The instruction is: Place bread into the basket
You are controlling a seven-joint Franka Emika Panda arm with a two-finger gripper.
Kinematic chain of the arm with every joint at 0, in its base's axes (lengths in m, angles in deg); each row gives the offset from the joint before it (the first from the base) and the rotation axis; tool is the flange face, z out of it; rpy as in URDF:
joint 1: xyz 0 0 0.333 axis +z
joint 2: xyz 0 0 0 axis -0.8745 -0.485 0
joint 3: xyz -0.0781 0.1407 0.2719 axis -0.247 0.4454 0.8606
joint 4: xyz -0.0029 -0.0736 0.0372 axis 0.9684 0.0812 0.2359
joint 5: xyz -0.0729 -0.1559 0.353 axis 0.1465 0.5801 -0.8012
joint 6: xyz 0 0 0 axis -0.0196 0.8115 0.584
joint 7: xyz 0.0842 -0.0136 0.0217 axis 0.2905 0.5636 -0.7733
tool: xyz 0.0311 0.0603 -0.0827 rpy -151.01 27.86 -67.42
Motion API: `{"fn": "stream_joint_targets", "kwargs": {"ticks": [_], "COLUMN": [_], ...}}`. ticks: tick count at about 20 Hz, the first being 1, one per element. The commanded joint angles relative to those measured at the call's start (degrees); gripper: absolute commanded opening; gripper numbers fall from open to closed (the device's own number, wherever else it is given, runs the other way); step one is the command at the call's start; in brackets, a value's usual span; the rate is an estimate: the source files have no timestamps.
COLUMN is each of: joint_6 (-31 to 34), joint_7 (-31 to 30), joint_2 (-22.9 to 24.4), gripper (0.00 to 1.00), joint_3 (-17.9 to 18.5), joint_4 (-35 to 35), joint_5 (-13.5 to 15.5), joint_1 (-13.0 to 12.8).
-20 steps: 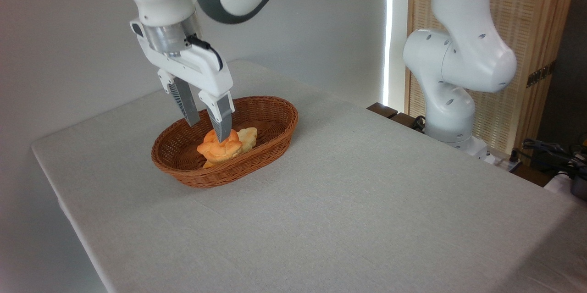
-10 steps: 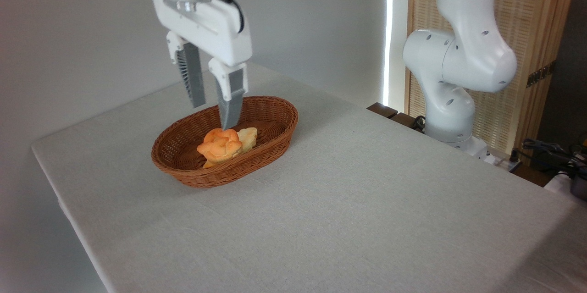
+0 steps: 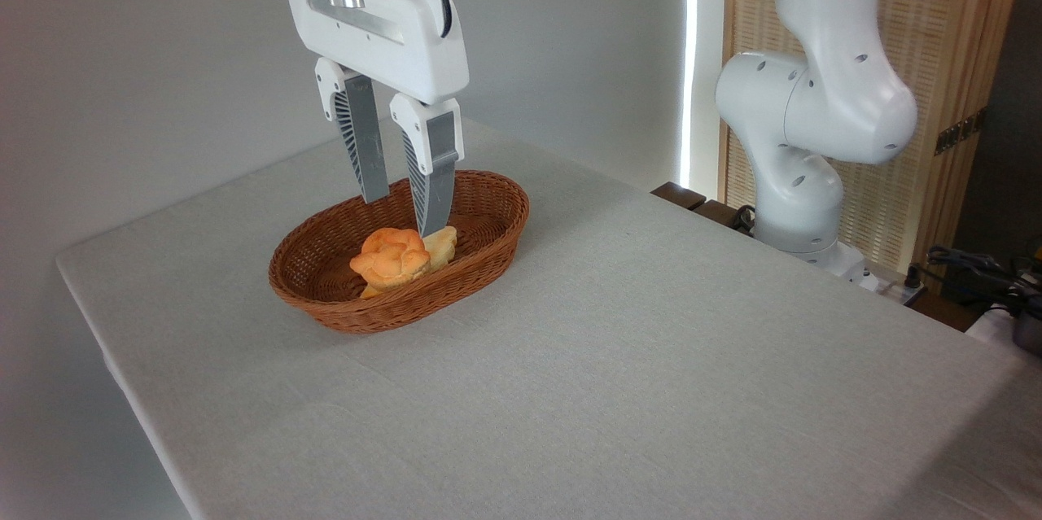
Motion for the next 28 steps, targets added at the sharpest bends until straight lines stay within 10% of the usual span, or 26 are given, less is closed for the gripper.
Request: {"fn": "stream_joint_targets", "kwargs": {"ticks": [1,28], "joint_6": [1.5,4.4], "joint_7": [0.9,0.2], "joint_2": [-0.6,-0.8], "gripper": [1.0,1.0], "joint_3": [5.1,6.3], "joint_4": [-1.5,-1.5], "joint_5": [0.0,0.4], "joint_1": [-4.1,-5.7]}}
